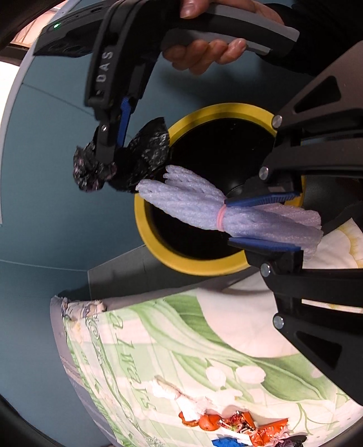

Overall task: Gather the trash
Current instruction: 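Carry foam net and black bag with both tools over the yellow bin, then open both tools to drop the foam net and black bag into bin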

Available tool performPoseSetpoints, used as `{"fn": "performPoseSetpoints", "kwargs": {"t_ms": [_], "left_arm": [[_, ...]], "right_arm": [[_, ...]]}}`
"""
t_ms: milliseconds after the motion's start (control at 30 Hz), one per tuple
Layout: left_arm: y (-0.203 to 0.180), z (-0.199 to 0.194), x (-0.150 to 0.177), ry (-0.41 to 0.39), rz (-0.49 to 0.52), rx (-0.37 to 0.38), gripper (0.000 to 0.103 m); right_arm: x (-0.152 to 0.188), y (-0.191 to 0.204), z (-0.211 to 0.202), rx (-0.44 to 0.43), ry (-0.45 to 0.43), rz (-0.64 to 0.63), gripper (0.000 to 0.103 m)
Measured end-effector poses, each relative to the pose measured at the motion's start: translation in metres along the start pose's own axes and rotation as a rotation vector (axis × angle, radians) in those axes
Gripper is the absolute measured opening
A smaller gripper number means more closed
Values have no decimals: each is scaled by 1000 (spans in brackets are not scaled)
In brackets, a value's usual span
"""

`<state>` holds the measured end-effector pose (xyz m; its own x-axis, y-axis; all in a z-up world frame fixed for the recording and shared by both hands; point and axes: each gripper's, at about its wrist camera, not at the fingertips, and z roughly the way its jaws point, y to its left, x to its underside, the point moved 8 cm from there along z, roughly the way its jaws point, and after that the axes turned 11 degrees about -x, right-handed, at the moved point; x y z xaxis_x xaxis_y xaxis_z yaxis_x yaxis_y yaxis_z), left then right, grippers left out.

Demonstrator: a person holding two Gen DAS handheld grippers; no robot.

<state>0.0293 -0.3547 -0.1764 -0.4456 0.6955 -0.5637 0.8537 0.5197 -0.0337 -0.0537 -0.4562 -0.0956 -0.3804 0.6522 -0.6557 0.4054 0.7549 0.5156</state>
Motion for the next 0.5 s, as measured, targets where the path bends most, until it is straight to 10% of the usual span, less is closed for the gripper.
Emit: {"fn": "performPoseSetpoints", "kwargs": {"t_ms": [500], "left_arm": [[-9, -7, 6, -24, 16, 24, 44]], "right_arm": [[-3, 2, -3, 4, -24, 23, 40]]}}
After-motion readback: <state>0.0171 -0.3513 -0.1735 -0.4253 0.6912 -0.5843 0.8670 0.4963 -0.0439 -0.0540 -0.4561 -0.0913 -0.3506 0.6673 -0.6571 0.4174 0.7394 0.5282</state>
